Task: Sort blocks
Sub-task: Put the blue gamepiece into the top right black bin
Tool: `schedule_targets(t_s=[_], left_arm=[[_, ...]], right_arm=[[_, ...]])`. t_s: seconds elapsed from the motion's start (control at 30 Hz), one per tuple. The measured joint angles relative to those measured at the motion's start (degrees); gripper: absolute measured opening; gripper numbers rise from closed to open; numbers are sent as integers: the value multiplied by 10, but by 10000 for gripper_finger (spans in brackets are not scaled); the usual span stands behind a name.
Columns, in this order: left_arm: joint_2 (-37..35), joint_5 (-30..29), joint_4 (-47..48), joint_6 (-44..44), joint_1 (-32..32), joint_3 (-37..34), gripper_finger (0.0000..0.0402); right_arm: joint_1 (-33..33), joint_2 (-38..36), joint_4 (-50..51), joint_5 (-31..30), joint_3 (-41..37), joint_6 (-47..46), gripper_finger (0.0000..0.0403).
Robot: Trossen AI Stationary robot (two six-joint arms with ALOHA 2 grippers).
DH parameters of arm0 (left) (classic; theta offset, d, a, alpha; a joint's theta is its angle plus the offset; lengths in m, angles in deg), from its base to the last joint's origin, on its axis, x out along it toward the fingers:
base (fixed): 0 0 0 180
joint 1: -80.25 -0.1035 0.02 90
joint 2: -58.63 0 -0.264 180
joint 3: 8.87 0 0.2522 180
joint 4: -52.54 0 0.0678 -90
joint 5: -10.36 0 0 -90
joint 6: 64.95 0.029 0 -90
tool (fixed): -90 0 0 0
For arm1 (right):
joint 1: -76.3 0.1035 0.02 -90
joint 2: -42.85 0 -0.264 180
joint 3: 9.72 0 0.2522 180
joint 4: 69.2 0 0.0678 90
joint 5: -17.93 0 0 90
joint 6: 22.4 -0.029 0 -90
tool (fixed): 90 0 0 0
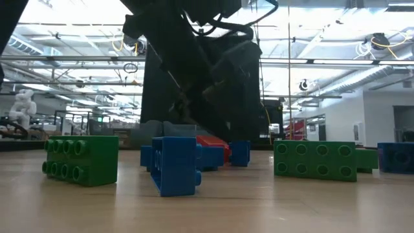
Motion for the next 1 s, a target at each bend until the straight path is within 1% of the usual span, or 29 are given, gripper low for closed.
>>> schedule_targets(t_s=[0.33,0.47,0.63,1.0], left_arm=[[19,3,-21,-5,0,0,227],[18,-1,-22,-5,-2,0,211],[18,-2,-21,-4,-3,0,167],[16,-7,-22,21,-6,0,38]], right_arm=[[0,0,0,0,0,0,0],[0,0,0,0,0,0,0],[0,0,0,0,0,0,0],[0,0,0,0,0,0,0]])
